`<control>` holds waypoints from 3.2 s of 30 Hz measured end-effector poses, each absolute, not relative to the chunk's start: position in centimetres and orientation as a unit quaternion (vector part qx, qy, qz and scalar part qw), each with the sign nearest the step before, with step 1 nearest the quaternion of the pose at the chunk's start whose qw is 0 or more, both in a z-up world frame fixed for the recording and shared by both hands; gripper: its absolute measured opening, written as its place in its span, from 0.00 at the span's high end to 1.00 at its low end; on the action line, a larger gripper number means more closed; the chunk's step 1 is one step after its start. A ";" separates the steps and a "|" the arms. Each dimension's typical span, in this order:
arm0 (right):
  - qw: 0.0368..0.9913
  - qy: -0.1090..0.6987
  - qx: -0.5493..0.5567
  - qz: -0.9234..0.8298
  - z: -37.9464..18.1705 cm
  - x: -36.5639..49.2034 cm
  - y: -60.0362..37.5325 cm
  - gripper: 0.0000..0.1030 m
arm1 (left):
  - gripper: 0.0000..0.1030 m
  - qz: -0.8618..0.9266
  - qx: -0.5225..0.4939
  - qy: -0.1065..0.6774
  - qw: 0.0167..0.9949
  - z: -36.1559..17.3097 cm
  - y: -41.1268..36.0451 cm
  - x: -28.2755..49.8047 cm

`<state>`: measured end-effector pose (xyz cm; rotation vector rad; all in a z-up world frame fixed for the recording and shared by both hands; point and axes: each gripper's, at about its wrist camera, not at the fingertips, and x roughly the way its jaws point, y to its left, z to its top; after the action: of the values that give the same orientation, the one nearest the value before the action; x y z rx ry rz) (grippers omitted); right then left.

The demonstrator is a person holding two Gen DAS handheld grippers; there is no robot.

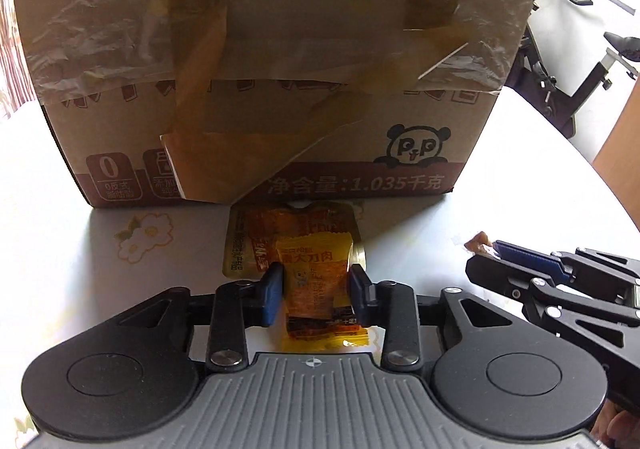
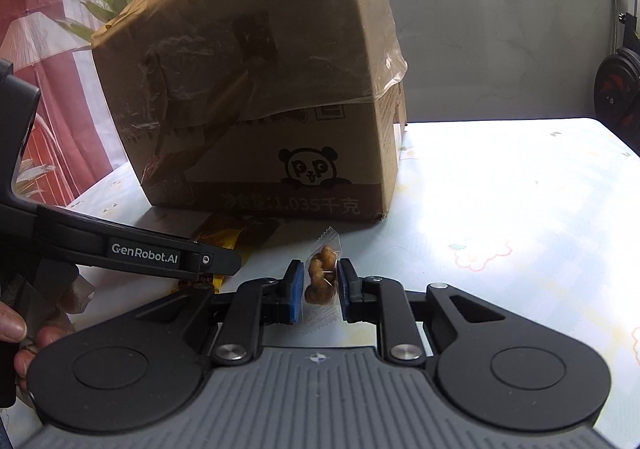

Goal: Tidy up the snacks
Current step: 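Lift both held packets and carry them over the lined box, then open both tools to drop the yellow packet and nut bag into the box, then move both tools back down to the remaining snacks beside the box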

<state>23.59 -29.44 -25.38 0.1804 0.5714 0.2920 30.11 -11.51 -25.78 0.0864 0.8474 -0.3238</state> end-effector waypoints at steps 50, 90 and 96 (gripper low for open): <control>0.956 0.254 0.071 0.128 -8.5 40.0 -24.0 0.69 | 0.31 -0.119 0.020 0.210 0.970 -4.9 -2.5 39.8; 0.929 0.336 -0.013 0.157 -22.6 31.1 -20.9 0.62 | 0.46 -0.235 -0.012 0.362 0.902 -19.2 -0.2 30.8; 0.919 0.355 -0.059 0.161 -24.2 30.8 -20.7 0.62 | 0.47 -0.232 -0.009 0.385 0.893 -21.6 -1.0 31.8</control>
<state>30.80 -20.69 -24.16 -0.1205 0.7308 0.3316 31.79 -0.99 -21.61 -0.0193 0.7990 -0.4811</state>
